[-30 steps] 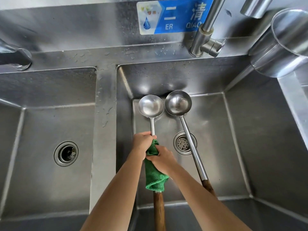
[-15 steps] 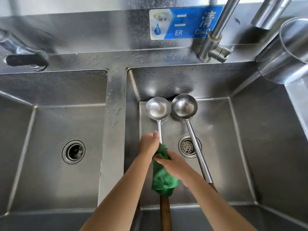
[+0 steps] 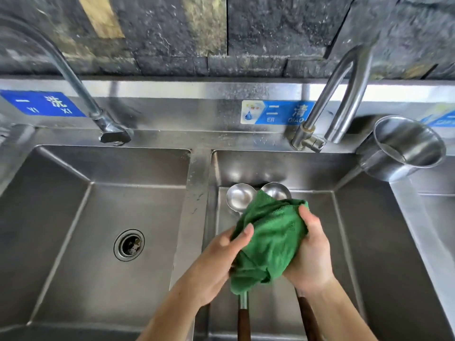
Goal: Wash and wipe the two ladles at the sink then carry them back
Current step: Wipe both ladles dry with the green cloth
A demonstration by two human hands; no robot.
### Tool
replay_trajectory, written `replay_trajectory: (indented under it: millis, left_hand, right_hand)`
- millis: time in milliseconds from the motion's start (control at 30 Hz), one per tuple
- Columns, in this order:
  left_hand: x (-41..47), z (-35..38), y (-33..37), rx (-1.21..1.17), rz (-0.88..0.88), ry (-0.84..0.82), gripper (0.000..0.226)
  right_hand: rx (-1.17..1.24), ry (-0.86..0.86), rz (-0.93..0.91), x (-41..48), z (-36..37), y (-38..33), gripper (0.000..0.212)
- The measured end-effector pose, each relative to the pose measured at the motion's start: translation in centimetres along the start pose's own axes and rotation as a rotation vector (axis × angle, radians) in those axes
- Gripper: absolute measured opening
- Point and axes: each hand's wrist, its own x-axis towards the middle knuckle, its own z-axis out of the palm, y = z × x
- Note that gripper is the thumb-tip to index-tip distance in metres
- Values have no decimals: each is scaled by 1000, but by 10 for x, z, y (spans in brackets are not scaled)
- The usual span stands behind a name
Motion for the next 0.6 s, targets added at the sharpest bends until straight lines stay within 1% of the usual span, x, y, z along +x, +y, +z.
replay_trajectory:
  millis: [67,133,167,200,267,300,367,433,500,533,567,600]
  left_hand:
    - [-4,-3,9,235,141,174,28]
    - [-9,-12,16,432,286,402,12]
    - [-13,-17,20,545,358,465,9]
    - [-16,-21,24,655,416,491,8]
    - [-28,-27,37,859,511,497,26]
    - [-34,-29,46,954,554,469,33]
    - [-45,-32,61,1183,589,357,35]
    - [-53,-34,70,1483,624,241,35]
    - [-57,-40,75,1684,676,159,40]
    - [-58,-45,76,1699,651,148,52]
    - [-61,-52,79,1649,611,157,67]
    - [-63,-60,82,1571,588,177,74]
  right_hand:
    - [-159,4,7,5,2,7,63]
    - [-322,55,15,11,4,16,59]
    - [-375,93,35,13,5,22,67]
    - [-409,114,57,13,7,28,75]
    - [-397,95,91,11,18,36,83]
    - [-364,55,104,11,25,38,81]
    - [-269,-52,143,14,43,38,75]
    - [-122,-163,197,20,60,36,86]
    - [15,-225,230,26,72,36,94]
    - [55,-248,227,29,73,38,92]
    - [66,-259,208,32,73,43,89]
    - [71,-264,189,36,71,48,85]
